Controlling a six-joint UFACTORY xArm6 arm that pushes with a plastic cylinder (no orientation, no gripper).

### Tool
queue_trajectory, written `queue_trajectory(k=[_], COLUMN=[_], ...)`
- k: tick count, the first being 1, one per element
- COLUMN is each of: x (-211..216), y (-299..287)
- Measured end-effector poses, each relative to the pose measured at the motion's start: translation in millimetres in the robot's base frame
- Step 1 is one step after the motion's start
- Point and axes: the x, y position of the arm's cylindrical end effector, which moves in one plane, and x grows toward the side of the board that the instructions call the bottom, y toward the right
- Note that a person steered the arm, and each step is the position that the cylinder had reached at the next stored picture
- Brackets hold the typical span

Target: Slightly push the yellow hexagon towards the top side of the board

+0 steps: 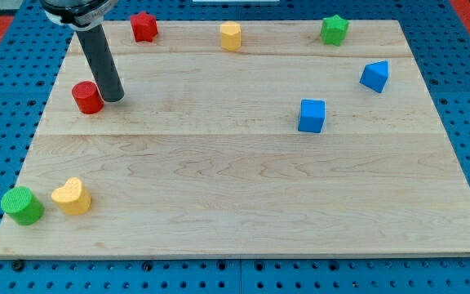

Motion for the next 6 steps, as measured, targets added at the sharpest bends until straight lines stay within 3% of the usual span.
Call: queue_trajectory(k=[3,6], x=[-1.3,-32.4], y=[-6.6,213.1])
